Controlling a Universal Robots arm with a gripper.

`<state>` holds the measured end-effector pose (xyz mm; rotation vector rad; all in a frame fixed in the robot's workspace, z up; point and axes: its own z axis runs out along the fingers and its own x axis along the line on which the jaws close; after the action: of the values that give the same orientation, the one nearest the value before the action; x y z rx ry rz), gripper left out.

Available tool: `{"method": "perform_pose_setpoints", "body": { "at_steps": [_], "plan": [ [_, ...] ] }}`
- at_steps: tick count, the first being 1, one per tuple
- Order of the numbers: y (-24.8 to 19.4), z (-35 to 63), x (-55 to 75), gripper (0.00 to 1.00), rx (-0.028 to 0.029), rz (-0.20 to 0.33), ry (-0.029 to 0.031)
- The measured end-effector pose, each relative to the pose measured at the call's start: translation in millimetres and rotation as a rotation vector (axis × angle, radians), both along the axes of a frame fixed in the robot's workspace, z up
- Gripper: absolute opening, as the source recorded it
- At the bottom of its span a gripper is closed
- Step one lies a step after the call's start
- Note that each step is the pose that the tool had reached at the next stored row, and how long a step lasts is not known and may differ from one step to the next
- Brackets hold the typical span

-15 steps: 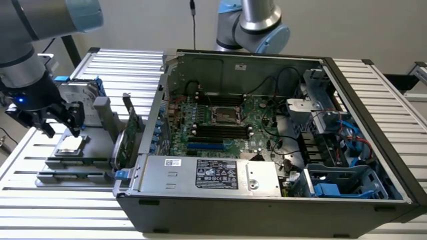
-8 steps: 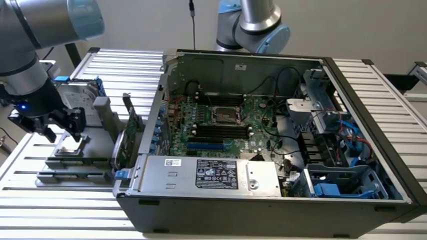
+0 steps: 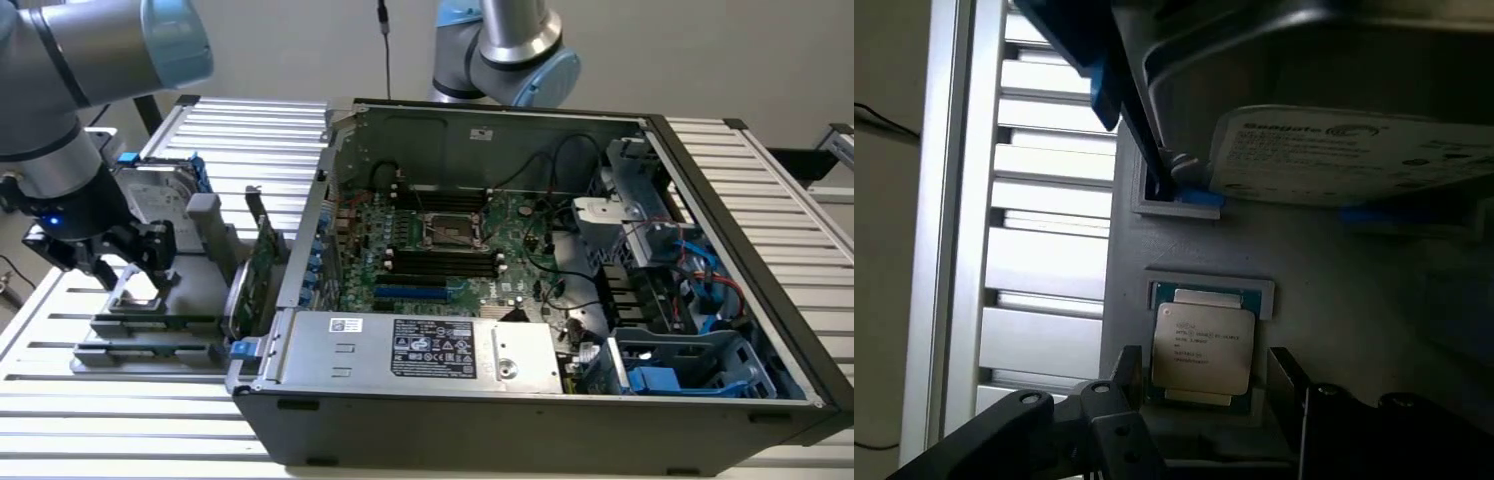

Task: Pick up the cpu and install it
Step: 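Pick up the cpu and move it towards the insertion slot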

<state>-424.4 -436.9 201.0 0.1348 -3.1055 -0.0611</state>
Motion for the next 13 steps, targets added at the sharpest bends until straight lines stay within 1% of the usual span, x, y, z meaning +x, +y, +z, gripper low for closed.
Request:
{"method": "perform_pose_setpoints", "body": {
  "at_steps": [3,5,6,7,9,10,11,13],
  "plan": [
    [0.0,-0.3,0.0,0.62,0.0000,0.000,-0.0001],
    [0.0,-0.6,0.2,0.62,-0.0014,0.000,-0.0004],
    [0.0,-0.9,0.2,0.62,-0.0042,0.000,-0.0004],
    [0.0,-1.0,0.1,0.62,-0.0082,0.000,-0.0002],
    [0.2,-1.6,0.2,0.62,-0.0178,0.000,-0.0003],
    [0.4,-1.7,0.3,0.62,-0.0215,0.000,-0.0004],
    [0.5,-1.7,0.5,0.62,-0.0227,0.000,-0.0002],
    [0.6,-1.8,0.7,0.62,-0.0230,0.000,-0.0002]
  ]
}}
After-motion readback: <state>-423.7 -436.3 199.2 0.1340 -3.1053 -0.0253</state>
